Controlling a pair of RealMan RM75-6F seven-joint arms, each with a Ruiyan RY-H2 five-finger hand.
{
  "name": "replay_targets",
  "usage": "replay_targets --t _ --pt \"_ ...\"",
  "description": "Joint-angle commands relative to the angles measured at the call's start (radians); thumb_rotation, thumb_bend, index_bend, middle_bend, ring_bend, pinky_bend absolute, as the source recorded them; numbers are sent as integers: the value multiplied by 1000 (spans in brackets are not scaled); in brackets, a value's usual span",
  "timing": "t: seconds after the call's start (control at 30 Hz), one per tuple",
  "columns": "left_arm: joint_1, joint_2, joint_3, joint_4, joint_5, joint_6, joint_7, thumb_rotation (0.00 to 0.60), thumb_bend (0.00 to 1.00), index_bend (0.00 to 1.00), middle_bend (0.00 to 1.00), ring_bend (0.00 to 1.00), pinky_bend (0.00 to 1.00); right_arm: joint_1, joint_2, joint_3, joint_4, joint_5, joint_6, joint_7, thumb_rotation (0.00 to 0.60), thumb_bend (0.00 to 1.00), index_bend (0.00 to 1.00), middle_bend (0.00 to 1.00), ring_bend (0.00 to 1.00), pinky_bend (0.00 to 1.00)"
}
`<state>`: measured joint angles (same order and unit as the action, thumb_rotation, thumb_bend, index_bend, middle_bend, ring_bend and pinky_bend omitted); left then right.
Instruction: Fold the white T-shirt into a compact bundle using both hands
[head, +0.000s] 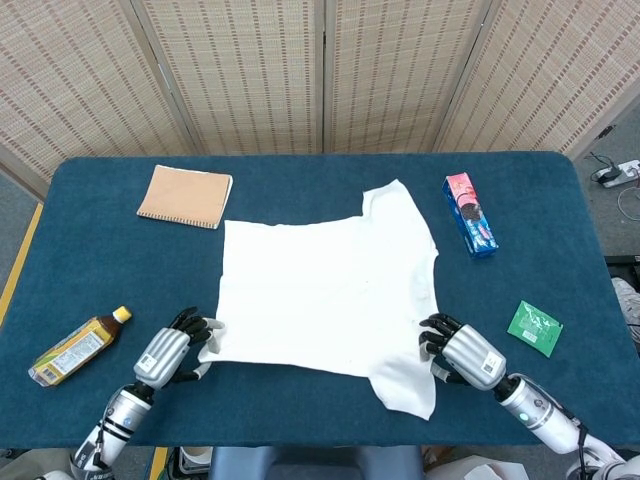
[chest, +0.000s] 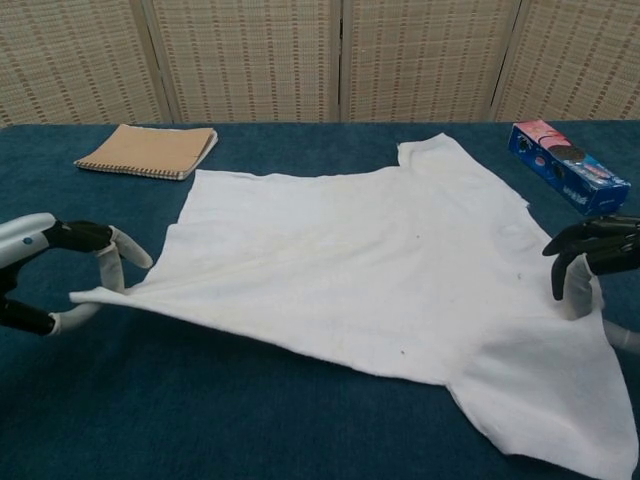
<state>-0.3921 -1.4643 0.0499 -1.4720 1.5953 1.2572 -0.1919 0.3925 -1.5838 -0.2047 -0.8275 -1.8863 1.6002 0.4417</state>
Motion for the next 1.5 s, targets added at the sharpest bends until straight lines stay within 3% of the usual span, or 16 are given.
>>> replay_targets --t 0.03,0.43,0.67,1.0,1.4,1.5 --pt "12 48 10 -47 8 18 -30 600 464 709 283 227 67 13 83 -3 -142 -5 10 4 600 472 800 445 229 207" --pt "58 231 94 -209 89 70 -102 600 465 708 291 228 67 26 255 -64 -469 -56 -7 75 600 488 827 467 241 207" --pt "104 306 155 -285 150 118 -111 600 464 707 293 229 67 22 356 -123 -608 -119 -21 58 600 562 837 478 251 207" --pt "181 353 229 -339 223 182 -89 600 464 708 293 229 67 -8 425 -181 -673 -147 -41 86 600 708 863 499 273 271" --pt "226 398 286 -375 291 194 -75 600 464 708 293 229 67 -49 480 -205 -712 -185 -22 61 600 894 876 521 289 349" --pt "227 399 281 -376 287 186 -73 600 464 705 293 229 67 -58 479 -196 -716 -179 -22 56 600 893 877 523 292 365"
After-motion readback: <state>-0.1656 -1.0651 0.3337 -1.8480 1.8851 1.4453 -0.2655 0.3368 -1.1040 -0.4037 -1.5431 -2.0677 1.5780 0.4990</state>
